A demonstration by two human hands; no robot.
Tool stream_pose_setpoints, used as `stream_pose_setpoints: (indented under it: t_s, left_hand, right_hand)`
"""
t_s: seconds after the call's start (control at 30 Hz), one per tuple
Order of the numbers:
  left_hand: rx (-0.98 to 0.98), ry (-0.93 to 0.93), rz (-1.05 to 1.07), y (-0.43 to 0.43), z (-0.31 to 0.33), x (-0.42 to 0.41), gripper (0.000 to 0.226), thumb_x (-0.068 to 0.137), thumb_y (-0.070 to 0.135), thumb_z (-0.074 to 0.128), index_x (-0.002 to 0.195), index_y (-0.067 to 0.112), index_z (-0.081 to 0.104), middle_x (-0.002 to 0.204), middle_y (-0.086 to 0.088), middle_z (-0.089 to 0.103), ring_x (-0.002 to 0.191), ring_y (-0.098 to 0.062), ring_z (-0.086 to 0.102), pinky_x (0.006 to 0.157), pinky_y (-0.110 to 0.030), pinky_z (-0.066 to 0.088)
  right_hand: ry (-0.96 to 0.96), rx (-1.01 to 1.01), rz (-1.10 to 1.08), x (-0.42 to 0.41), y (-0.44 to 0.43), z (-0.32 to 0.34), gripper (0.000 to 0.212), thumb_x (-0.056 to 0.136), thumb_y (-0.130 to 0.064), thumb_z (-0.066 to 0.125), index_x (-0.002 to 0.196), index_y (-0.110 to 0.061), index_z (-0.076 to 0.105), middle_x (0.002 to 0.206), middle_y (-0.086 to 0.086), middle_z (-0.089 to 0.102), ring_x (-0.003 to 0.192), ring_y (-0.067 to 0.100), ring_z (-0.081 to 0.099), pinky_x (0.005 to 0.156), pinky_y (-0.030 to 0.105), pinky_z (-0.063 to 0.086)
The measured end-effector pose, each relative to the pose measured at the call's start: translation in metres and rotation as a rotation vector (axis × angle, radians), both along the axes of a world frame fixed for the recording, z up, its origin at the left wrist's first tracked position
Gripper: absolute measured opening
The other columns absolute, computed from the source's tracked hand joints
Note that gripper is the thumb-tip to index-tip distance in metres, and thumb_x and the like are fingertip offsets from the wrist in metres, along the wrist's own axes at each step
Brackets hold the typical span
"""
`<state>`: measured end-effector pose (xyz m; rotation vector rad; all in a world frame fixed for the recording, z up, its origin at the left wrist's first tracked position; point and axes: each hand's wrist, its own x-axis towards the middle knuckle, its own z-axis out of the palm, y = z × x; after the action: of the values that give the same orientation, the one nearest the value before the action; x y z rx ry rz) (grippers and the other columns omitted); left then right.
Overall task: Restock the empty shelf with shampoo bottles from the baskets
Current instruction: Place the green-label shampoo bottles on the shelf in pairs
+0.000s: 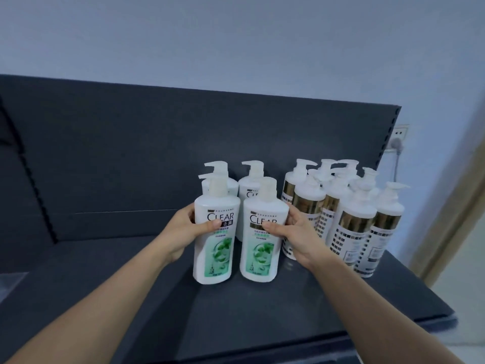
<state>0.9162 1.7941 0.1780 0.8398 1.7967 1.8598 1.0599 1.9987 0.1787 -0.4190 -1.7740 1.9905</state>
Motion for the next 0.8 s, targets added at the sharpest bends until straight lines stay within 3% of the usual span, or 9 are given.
stream_pose_setpoints:
  t_s: [0.13,0.3,0.47,0.6,0.67,0.8]
  left_hand:
    - [-0.014,0.004,0.003,0.003,-0.006,-0.003,0.091,0.033,0.052,0.094,0.112,0.018,0.064,0.106,-0.003,0.075,0.099,-0.017,0.071,0.081,-0.026,0.055]
    - [0.004,-0.036,-0.017,0.009,-0.011,-0.008,0.098,0.032,0.053,0.094,0.118,0.021,0.060,0.110,-0.002,0.073,0.104,-0.016,0.069,0.079,-0.022,0.055]
    - [-0.039,0.011,0.000,0.006,-0.010,-0.006,0.098,0.036,0.052,0.093,0.123,0.029,0.056,0.112,0.003,0.072,0.105,-0.011,0.067,0.085,-0.024,0.053]
    - [-0.237,0.184,0.127,0.001,-0.020,0.004,0.082,0.047,0.029,0.095,0.118,0.034,0.055,0.109,0.010,0.071,0.101,-0.003,0.065,0.083,-0.023,0.051]
    - [-0.290,0.245,0.195,0.002,-0.026,0.009,0.072,0.055,0.022,0.093,0.116,0.030,0.055,0.106,0.010,0.070,0.099,-0.003,0.064,0.079,-0.022,0.050]
    - [-0.275,0.267,0.300,0.012,-0.031,0.007,0.056,0.062,0.016,0.089,0.109,0.026,0.060,0.104,0.010,0.070,0.099,-0.004,0.062,0.083,-0.026,0.050]
  right_hand:
    - [-0.023,0.002,0.043,-0.008,0.011,-0.006,0.061,0.074,0.011,0.074,0.127,-0.015,0.058,0.111,0.006,0.074,0.108,0.019,0.068,0.085,0.030,0.056]
    - [-0.030,0.021,0.132,-0.014,0.021,-0.007,0.056,0.080,0.012,0.068,0.127,-0.017,0.056,0.116,0.006,0.072,0.108,0.017,0.068,0.080,0.026,0.057]
    - [-0.092,0.180,0.122,-0.012,0.024,-0.016,0.054,0.080,-0.005,0.077,0.124,-0.026,0.054,0.115,-0.003,0.072,0.109,0.013,0.067,0.090,0.031,0.055]
    - [-0.196,0.402,-0.038,-0.013,0.020,-0.036,0.076,0.056,-0.027,0.094,0.119,-0.028,0.052,0.114,-0.009,0.070,0.106,0.008,0.066,0.095,0.040,0.054]
    - [-0.208,0.455,-0.084,-0.015,0.018,-0.041,0.076,0.049,-0.035,0.094,0.113,-0.033,0.053,0.112,-0.012,0.070,0.105,0.006,0.066,0.094,0.040,0.054]
    - [-0.175,0.453,-0.113,-0.019,0.023,-0.044,0.065,0.056,-0.029,0.094,0.106,-0.035,0.054,0.110,-0.013,0.070,0.104,0.005,0.065,0.094,0.041,0.055]
